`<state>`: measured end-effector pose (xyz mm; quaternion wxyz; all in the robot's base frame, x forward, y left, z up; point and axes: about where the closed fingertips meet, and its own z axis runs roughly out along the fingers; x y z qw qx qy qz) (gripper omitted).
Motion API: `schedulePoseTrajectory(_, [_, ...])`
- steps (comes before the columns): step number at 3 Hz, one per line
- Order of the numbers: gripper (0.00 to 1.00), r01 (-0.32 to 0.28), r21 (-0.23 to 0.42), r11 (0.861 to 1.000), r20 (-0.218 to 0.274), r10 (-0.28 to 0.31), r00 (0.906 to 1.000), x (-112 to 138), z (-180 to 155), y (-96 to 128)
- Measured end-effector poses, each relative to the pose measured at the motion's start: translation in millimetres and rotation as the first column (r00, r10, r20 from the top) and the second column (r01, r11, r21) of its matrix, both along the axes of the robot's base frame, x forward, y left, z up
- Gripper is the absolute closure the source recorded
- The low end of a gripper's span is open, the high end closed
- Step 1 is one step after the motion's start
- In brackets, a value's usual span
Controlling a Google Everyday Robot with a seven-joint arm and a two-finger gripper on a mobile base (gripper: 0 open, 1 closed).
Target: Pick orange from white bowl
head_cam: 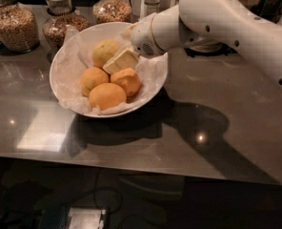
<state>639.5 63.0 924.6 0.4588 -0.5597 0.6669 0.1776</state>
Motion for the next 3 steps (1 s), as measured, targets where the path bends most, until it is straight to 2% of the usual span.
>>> schedulePoseTrajectory(1, [0.31,-0.012,0.01,1.0,-0.024,0.012,0.9996,10,-11,8])
schedulePoseTrajectory(3, [0.3,-0.037,0.026,0.999,-0.031,0.038,0.9988,22,-18,22])
